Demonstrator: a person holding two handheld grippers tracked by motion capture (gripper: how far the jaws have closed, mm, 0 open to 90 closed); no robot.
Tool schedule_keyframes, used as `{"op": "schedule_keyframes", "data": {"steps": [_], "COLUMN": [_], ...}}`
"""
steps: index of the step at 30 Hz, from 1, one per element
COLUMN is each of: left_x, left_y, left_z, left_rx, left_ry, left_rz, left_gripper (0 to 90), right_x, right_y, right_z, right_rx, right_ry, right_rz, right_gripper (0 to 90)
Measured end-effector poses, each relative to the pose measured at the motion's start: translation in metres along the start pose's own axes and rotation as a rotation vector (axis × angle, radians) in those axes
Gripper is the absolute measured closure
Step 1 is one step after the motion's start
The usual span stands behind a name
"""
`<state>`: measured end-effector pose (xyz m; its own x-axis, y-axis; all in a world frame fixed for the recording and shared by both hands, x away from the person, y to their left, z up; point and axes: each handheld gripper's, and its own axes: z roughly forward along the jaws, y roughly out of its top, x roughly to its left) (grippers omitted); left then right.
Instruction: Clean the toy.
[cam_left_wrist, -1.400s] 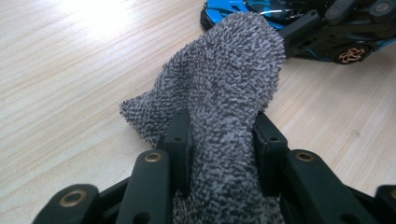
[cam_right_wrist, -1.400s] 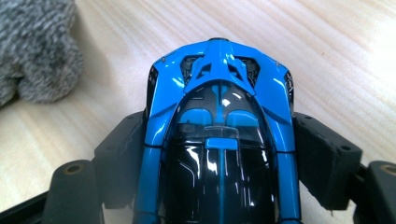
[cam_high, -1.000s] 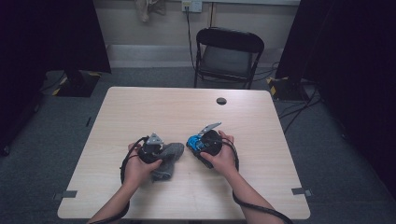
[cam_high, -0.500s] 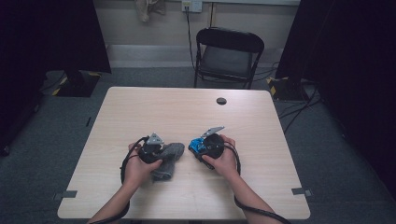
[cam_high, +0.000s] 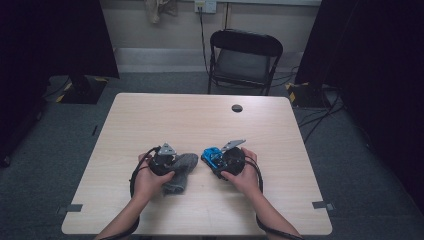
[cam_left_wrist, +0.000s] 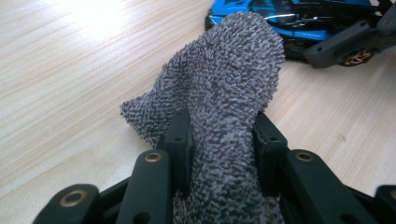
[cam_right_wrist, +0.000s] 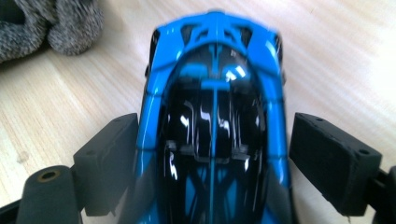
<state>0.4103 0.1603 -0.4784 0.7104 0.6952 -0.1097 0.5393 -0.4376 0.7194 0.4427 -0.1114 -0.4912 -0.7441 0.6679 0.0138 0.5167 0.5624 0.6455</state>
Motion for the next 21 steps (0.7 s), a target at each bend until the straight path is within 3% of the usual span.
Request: {"op": "schedule_keyframes", "data": {"steps": [2,5,14,21], "left_x": [-0.0002,-0.0003,0.0013,0.0018], "left_y": [0.0001,0.0000,0.0003,0.0003], "left_z": [0.0000,0.0002,-0.0020,-0.0021], "left_rx": [0.003,0.002,0.000,-0.003], "left_ry": [0.000,-0.001,-0.002,-0.001], "left_rz": [0.005,0.004,0.002,-0.003], "left_gripper": [65.3,65.3,65.4,65.4], "right_x": [0.0019,0.0034,0.0065,0.0029], "right_y": [-0.0006,-0.0002,0.0040,0.0049], "right_z": [0.0013,0.0008,-0.0007,-0.0058], "right_rx": [-0.011,-0.029,0.007,0.018], "right_ry": [-0.012,-0.011,-0.032,-0.017], "right_rz": [-0.006,-0.002,-0.001,-0.007], "right_gripper": [16.2,25.6,26.4,26.6]}}
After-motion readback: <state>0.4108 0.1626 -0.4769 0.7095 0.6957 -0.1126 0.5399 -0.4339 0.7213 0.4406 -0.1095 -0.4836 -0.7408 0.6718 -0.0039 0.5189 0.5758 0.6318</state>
